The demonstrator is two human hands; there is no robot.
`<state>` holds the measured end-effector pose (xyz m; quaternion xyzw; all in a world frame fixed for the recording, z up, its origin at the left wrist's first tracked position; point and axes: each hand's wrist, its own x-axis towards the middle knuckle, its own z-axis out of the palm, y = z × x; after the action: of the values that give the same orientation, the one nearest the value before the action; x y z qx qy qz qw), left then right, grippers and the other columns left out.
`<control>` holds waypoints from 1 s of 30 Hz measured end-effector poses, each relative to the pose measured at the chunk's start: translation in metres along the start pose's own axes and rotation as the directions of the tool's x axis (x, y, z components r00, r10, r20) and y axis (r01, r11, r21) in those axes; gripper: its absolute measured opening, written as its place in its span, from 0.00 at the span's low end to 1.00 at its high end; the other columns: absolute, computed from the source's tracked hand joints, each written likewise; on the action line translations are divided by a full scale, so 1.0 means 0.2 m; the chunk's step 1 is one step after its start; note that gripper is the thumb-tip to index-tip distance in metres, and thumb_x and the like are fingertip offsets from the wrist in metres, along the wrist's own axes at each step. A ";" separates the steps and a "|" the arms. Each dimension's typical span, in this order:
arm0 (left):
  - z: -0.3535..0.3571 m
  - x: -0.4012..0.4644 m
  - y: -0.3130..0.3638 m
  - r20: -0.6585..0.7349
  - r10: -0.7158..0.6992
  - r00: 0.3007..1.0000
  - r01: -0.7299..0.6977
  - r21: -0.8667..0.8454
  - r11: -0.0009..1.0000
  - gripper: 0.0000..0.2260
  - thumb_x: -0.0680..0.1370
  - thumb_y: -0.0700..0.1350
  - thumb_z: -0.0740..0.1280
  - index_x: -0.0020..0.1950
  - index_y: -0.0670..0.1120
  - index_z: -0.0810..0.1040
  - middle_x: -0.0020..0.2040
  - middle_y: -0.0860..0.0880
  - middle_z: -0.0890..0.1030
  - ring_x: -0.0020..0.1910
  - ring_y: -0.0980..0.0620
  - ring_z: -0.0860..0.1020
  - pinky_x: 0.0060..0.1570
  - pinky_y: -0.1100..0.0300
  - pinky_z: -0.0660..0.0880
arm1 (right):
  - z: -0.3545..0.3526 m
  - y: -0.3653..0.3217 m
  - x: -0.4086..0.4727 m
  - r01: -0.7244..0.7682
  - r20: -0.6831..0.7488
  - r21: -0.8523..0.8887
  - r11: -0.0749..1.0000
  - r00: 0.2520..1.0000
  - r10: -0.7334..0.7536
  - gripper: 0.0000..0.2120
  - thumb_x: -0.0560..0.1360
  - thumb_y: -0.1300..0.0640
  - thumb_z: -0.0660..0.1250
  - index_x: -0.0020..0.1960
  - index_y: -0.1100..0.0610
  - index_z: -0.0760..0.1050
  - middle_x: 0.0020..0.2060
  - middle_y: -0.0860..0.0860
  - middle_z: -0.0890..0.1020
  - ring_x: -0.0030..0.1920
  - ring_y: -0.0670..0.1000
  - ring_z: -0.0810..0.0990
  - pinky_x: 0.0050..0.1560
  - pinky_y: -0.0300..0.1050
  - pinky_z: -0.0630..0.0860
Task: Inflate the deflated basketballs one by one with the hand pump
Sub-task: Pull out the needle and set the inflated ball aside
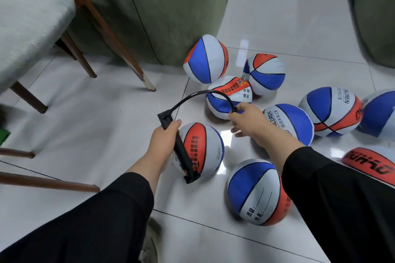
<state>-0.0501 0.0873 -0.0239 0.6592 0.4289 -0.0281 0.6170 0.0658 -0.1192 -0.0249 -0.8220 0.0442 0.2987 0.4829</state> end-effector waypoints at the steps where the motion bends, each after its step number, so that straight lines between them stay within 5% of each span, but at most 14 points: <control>1: -0.01 0.00 -0.03 0.042 -0.030 0.999 0.029 0.006 1.000 0.12 0.81 0.54 0.69 0.47 0.46 0.79 0.47 0.48 0.82 0.49 0.49 0.80 0.46 0.58 0.73 | -0.01 0.01 -0.02 0.003 -0.022 0.036 0.999 1.000 -0.003 0.09 0.80 0.57 0.67 0.59 0.55 0.75 0.45 0.56 0.81 0.39 0.54 0.83 0.42 0.50 0.83; 9: 0.03 -0.15 0.01 0.054 -0.014 0.998 0.018 -0.075 0.997 0.12 0.82 0.54 0.67 0.47 0.46 0.77 0.49 0.47 0.87 0.48 0.52 0.82 0.55 0.55 0.71 | -0.02 0.10 -0.25 0.079 -0.105 0.161 0.984 0.992 -0.063 0.17 0.81 0.59 0.63 0.70 0.52 0.73 0.58 0.54 0.80 0.48 0.51 0.84 0.40 0.45 0.83; 12: 0.00 -0.19 0.07 0.071 0.002 0.997 0.012 -0.199 0.980 0.14 0.81 0.53 0.69 0.49 0.43 0.73 0.35 0.43 0.84 0.37 0.42 0.83 0.51 0.50 0.80 | 0.02 0.09 -0.36 0.126 -0.109 0.172 0.977 0.988 -0.108 0.12 0.81 0.57 0.65 0.64 0.54 0.77 0.51 0.57 0.83 0.41 0.51 0.83 0.41 0.47 0.82; 15: -0.01 -0.24 0.13 0.119 -0.005 0.993 0.043 -0.320 0.947 0.11 0.81 0.50 0.71 0.52 0.45 0.72 0.30 0.46 0.75 0.26 0.47 0.74 0.37 0.54 0.79 | 0.07 0.07 -0.46 0.188 -0.139 0.079 0.979 0.975 -0.176 0.08 0.81 0.53 0.66 0.58 0.54 0.80 0.38 0.50 0.82 0.34 0.47 0.79 0.36 0.44 0.76; 17: -0.01 -0.29 0.16 0.158 -0.003 0.988 0.060 -0.363 0.930 0.08 0.81 0.46 0.70 0.53 0.45 0.72 0.34 0.46 0.73 0.29 0.49 0.73 0.35 0.55 0.77 | 0.10 0.06 -0.52 0.203 -0.150 0.026 0.979 0.969 -0.197 0.12 0.80 0.49 0.67 0.58 0.54 0.82 0.38 0.45 0.81 0.37 0.45 0.77 0.42 0.45 0.74; 21: -0.04 -0.40 0.17 0.222 0.008 0.975 0.083 -0.397 0.914 0.08 0.82 0.41 0.68 0.58 0.41 0.73 0.40 0.42 0.78 0.29 0.49 0.76 0.33 0.57 0.78 | 0.13 0.05 -0.64 0.165 -0.113 -0.059 0.985 0.979 -0.170 0.20 0.80 0.46 0.64 0.54 0.64 0.81 0.38 0.55 0.81 0.40 0.51 0.76 0.45 0.52 0.75; 25: -0.06 -0.48 0.17 0.228 0.044 0.973 0.051 -0.392 0.918 0.12 0.82 0.46 0.68 0.63 0.44 0.73 0.47 0.39 0.84 0.35 0.45 0.80 0.36 0.55 0.81 | 0.14 0.04 -0.76 0.235 -0.066 -0.079 0.969 0.969 -0.240 0.13 0.81 0.52 0.61 0.51 0.58 0.81 0.45 0.55 0.85 0.48 0.57 0.83 0.57 0.60 0.79; 30: -0.08 -0.56 0.14 0.267 0.065 0.961 0.042 -0.377 0.925 0.10 0.84 0.49 0.67 0.62 0.48 0.72 0.54 0.37 0.86 0.53 0.40 0.85 0.57 0.42 0.82 | 0.18 -0.01 -0.93 0.294 0.128 -0.234 0.927 0.954 -0.270 0.12 0.82 0.58 0.59 0.41 0.58 0.74 0.35 0.54 0.77 0.36 0.50 0.73 0.41 0.45 0.72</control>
<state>-0.1113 0.0453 0.0661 0.5196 0.3325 -0.0320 0.7864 -0.1008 -0.1285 0.0628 -0.8592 -0.1352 0.2673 0.4148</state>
